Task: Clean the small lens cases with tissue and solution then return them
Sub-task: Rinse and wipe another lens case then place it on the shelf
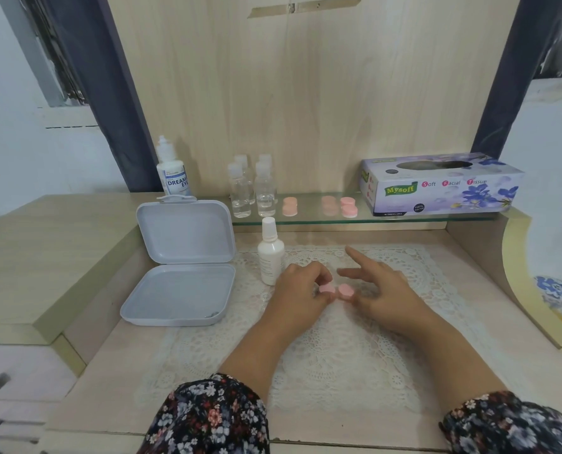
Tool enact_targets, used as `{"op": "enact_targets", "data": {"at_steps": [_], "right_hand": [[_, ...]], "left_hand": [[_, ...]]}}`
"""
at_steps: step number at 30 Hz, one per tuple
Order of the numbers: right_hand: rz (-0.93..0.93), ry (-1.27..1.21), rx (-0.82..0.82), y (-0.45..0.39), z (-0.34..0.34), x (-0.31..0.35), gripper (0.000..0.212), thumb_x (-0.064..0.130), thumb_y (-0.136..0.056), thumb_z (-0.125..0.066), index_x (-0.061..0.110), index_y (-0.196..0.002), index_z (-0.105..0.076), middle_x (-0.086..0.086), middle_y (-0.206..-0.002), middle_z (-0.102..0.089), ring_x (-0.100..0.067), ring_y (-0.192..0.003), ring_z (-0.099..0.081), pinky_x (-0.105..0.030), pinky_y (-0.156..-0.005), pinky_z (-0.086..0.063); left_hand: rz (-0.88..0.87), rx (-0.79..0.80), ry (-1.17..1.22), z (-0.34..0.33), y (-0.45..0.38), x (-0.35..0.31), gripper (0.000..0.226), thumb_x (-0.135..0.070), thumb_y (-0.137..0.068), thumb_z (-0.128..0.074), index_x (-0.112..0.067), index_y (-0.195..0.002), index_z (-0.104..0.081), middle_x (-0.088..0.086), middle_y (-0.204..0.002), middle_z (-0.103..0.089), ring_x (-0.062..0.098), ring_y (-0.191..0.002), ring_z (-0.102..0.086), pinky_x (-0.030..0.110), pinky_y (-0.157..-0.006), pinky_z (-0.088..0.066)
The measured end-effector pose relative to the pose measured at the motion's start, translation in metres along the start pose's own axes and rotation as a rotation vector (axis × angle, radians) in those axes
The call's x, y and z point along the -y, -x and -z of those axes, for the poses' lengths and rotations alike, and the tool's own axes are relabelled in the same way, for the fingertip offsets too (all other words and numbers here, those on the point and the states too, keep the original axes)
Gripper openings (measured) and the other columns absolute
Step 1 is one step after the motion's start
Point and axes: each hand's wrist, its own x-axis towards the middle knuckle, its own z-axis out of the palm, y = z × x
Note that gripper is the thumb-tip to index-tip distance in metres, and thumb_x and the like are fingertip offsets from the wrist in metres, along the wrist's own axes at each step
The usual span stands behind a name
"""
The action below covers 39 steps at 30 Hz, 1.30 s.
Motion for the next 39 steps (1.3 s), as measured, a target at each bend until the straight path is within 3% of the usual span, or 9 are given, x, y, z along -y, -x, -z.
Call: {"op": "enact_targets", "data": {"at_steps": [5,9,14,19,22,27,34,39], "right_hand": [[-0.028,0.054,-0.025,-0.002,0.000,0.004,0.072,0.048,-0.082,-0.069,0.047,-0.143,-0.030,0.027,-0.105,-0.062,-0.010,-0.117,-0.042,-0.033,-0.104,-0.024],[-0.042,0.060,-0.033,-0.001,0.002,0.002,0.083,0.056,-0.073,-0.072,0.048,-0.143,-0.028,0.025,-0.113,-0.056,-0.013,-0.116,-0.041,-0.040,-0.104,-0.032],[0.028,0.059,-0.015,-0.001,0.000,0.000,0.069,0.044,-0.087,-0.065,0.050,-0.144,-0.026,0.037,-0.110,-0.057,-0.005,-0.127,-0.037,-0.032,-0.107,-0.020],[0.008,0.085,-0.039,-0.002,-0.002,0.001,0.069,0.045,-0.084,-0.068,0.049,-0.141,-0.031,0.030,-0.103,-0.062,-0.007,-0.117,-0.044,-0.028,-0.096,-0.020],[-0.014,0.098,-0.045,-0.002,-0.001,0.004,0.078,0.057,-0.075,-0.071,0.047,-0.142,-0.030,0.026,-0.106,-0.059,-0.007,-0.111,-0.043,-0.033,-0.099,-0.029],[-0.004,0.031,-0.017,0.000,0.004,0.002,0.075,0.047,-0.081,-0.071,0.053,-0.141,-0.027,0.036,-0.110,-0.057,-0.007,-0.126,-0.039,-0.042,-0.110,-0.026],[-0.015,0.045,-0.033,0.001,0.002,0.007,0.070,0.043,-0.080,-0.072,0.045,-0.139,-0.035,0.025,-0.100,-0.065,-0.005,-0.112,-0.048,-0.041,-0.108,-0.027],[-0.026,0.095,-0.040,0.002,0.004,0.010,0.077,0.046,-0.078,-0.073,0.044,-0.143,-0.030,0.026,-0.109,-0.058,-0.005,-0.114,-0.041,-0.035,-0.105,-0.025]], "left_hand": [[0.008,0.001,0.000,0.000,-0.001,0.001,0.016,-0.026,-0.084,-0.069,-0.028,-0.097,-0.058,-0.008,-0.101,-0.057,0.009,-0.101,-0.048,0.029,-0.090,-0.044],[0.013,0.004,0.010,0.000,-0.001,0.000,0.018,-0.026,-0.083,-0.069,-0.030,-0.095,-0.057,-0.007,-0.102,-0.056,0.009,-0.101,-0.048,0.028,-0.089,-0.044],[0.001,0.008,-0.002,0.000,-0.001,0.002,0.016,-0.026,-0.084,-0.068,-0.030,-0.095,-0.056,-0.005,-0.103,-0.057,0.010,-0.100,-0.049,0.028,-0.088,-0.044],[0.000,0.006,-0.004,0.000,-0.001,0.002,0.016,-0.026,-0.084,-0.068,-0.030,-0.095,-0.056,-0.006,-0.102,-0.057,0.009,-0.100,-0.048,0.024,-0.085,-0.042],[-0.001,0.000,-0.002,0.000,-0.001,0.001,0.018,-0.024,-0.083,-0.069,-0.029,-0.095,-0.057,-0.007,-0.101,-0.056,0.008,-0.100,-0.048,0.024,-0.086,-0.043],[0.002,0.006,-0.004,0.000,-0.001,0.002,0.016,-0.025,-0.085,-0.067,-0.029,-0.097,-0.057,-0.006,-0.103,-0.056,0.008,-0.100,-0.048,0.025,-0.087,-0.043],[0.006,0.004,-0.009,0.000,-0.001,0.001,0.017,-0.025,-0.084,-0.068,-0.028,-0.097,-0.058,-0.007,-0.102,-0.056,0.009,-0.100,-0.048,0.025,-0.087,-0.043],[0.002,-0.001,-0.016,0.000,-0.001,0.001,0.017,-0.025,-0.084,-0.069,-0.027,-0.097,-0.058,-0.007,-0.101,-0.056,0.008,-0.099,-0.047,0.022,-0.085,-0.041]]}}
